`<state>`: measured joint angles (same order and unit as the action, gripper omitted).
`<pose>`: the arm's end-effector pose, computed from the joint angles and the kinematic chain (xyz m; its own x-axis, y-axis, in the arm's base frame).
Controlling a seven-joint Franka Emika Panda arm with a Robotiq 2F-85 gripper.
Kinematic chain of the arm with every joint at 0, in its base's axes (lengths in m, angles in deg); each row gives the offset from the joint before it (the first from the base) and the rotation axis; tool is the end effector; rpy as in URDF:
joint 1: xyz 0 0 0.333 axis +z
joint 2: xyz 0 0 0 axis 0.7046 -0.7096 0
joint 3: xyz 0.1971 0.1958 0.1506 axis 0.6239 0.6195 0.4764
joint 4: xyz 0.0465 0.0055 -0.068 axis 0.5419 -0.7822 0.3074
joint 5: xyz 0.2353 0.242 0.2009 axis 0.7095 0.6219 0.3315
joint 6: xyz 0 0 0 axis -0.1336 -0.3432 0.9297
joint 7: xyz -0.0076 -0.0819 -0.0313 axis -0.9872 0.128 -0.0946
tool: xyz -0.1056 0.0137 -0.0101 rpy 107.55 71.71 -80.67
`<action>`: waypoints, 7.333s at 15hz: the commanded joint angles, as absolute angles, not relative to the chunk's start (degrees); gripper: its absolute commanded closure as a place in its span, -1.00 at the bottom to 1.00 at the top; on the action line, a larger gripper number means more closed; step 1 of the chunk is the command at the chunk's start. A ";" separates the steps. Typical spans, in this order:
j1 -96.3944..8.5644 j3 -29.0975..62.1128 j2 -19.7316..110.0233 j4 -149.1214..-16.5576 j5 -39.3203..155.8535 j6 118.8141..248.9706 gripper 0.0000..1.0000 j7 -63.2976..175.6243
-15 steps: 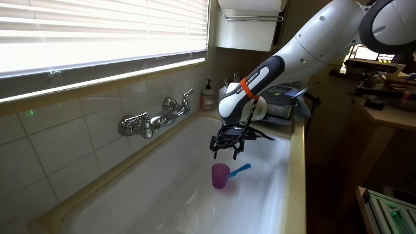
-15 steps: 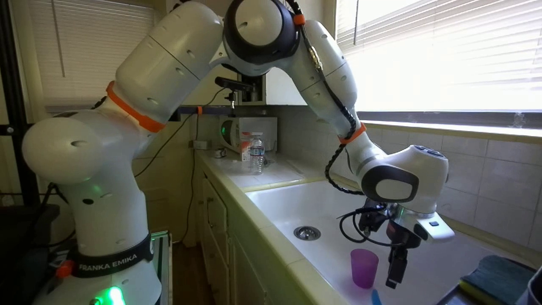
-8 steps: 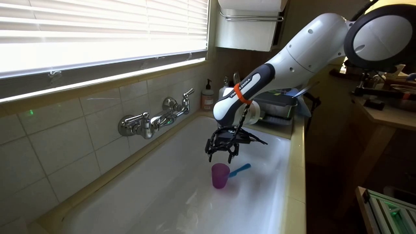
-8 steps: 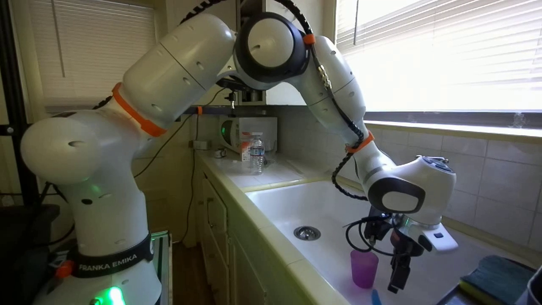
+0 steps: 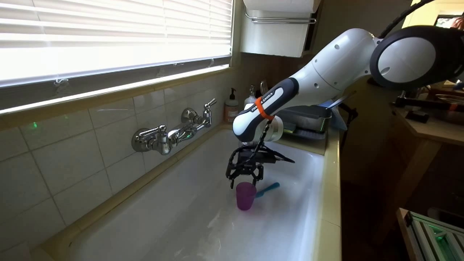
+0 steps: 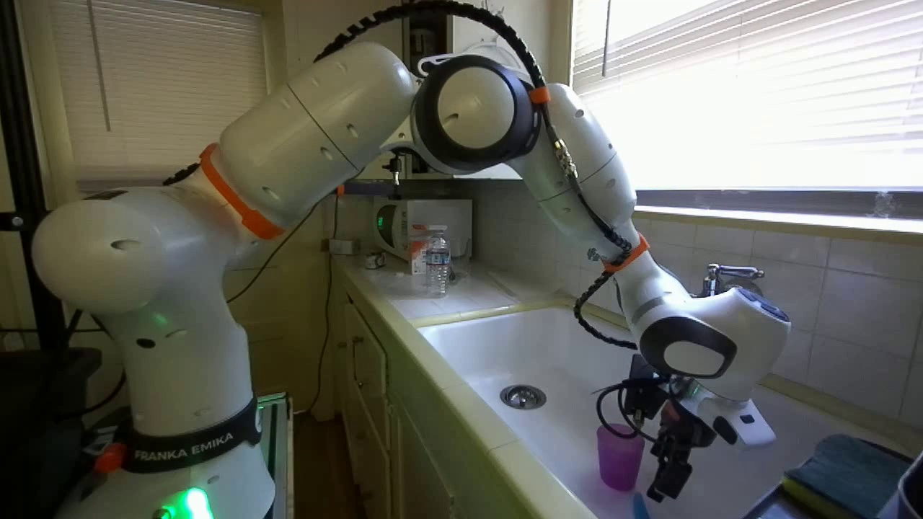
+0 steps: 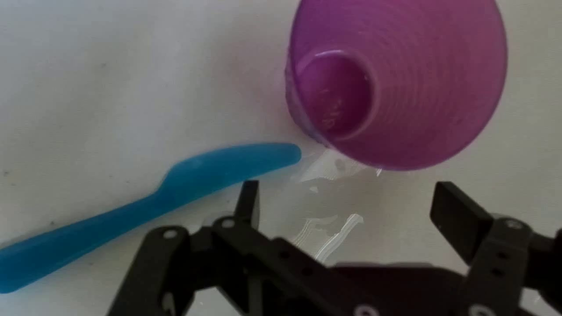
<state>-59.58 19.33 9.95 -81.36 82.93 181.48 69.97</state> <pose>0.6428 -0.1742 0.0893 0.6326 -0.7289 -0.2619 -0.7718 -0.6215 -0.1346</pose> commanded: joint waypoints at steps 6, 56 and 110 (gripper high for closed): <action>-61.45 21.38 3.49 -71.47 86.22 170.29 -1.00 65.96; -59.50 21.39 -0.26 -62.93 85.20 157.25 0.23 63.04; -49.14 11.56 -4.56 -51.69 72.56 157.55 0.02 63.92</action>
<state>-51.28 13.29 -8.14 -45.49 73.95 153.15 62.10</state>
